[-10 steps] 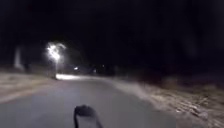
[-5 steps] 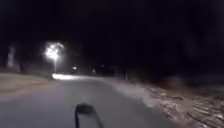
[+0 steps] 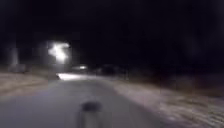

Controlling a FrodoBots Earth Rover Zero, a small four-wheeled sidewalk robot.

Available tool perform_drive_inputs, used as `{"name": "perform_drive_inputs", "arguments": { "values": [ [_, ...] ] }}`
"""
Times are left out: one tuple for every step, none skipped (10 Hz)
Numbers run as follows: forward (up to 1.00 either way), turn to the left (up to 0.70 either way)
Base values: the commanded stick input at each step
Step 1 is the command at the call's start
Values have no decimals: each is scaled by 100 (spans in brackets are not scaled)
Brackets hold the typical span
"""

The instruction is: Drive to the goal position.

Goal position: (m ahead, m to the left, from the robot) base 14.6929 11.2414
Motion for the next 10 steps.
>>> {"name": "perform_drive_inputs", "arguments": {
  "values": [
    [100,27],
    [100,10],
    [100,0],
    [100,0],
    [100,0],
    [100,0],
    [100,0],
    [100,0],
    [100,0],
    [100,0]
  ]
}}
